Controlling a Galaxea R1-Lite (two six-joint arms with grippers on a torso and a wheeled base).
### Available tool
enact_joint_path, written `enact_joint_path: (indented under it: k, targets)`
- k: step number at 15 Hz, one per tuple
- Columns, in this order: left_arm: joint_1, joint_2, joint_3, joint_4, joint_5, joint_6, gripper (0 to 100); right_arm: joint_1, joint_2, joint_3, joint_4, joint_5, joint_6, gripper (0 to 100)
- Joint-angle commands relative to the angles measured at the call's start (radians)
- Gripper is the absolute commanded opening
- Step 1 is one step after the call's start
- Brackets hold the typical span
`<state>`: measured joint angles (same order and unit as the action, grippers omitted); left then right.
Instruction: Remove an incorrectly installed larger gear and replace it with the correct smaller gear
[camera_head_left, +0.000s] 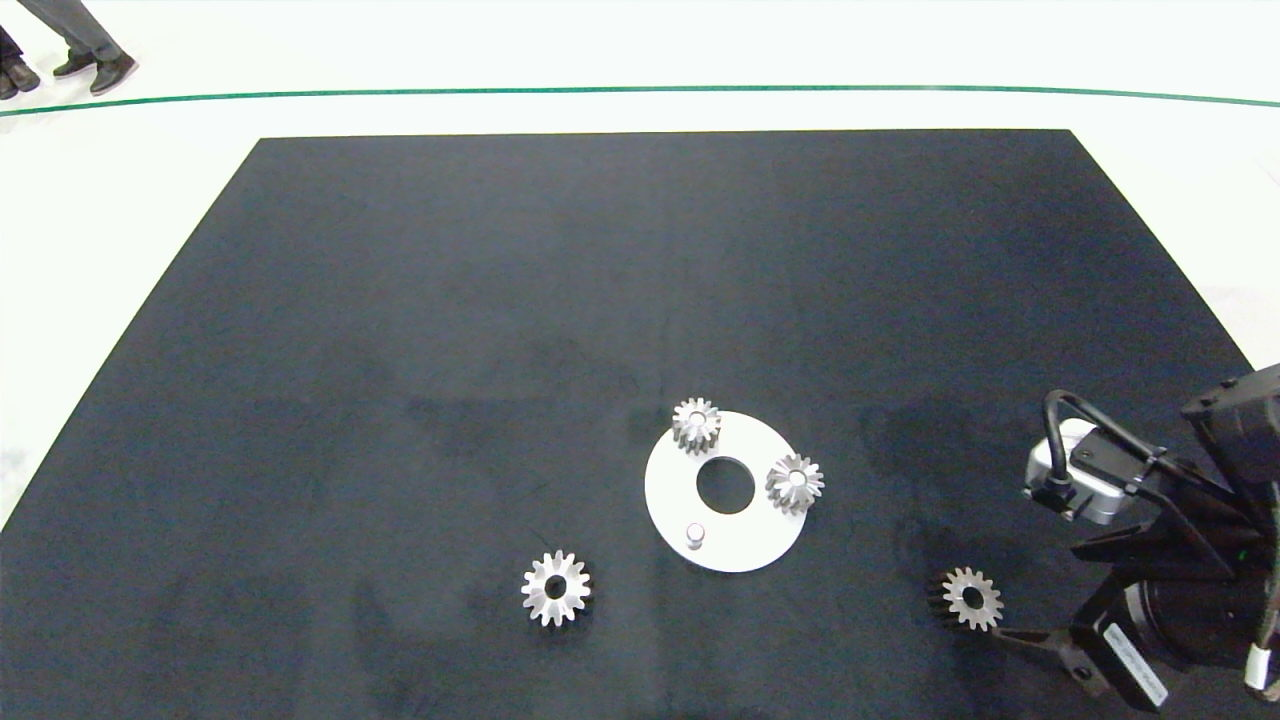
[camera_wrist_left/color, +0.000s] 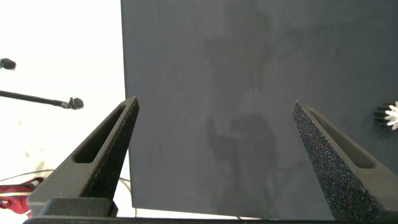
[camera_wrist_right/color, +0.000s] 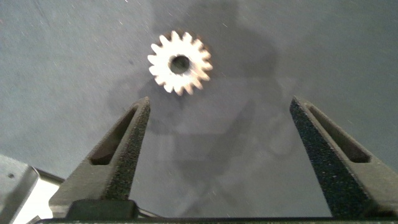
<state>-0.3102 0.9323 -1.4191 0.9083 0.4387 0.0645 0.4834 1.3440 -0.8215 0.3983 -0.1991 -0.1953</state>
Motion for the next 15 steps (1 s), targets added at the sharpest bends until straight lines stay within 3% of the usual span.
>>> enact_joint_path:
  k: [1, 5, 9, 15]
  targets:
    - [-0.001, -0.007, 0.000, 0.004, 0.003, 0.003, 100, 0.052, 0.064, 0.002, -0.016, 0.001, 0.030, 85]
    - [-0.004, -0.017, 0.002, 0.006, 0.003, 0.011, 100, 0.090, 0.096, 0.004, -0.059, 0.004, 0.034, 77]
    - [-0.041, -0.040, -0.006, 0.007, 0.003, 0.012, 100, 0.084, 0.121, 0.002, -0.062, -0.005, 0.066, 68]
    - [-0.041, -0.040, -0.007, 0.006, 0.003, 0.012, 100, 0.040, 0.191, 0.004, -0.093, 0.004, 0.068, 56]
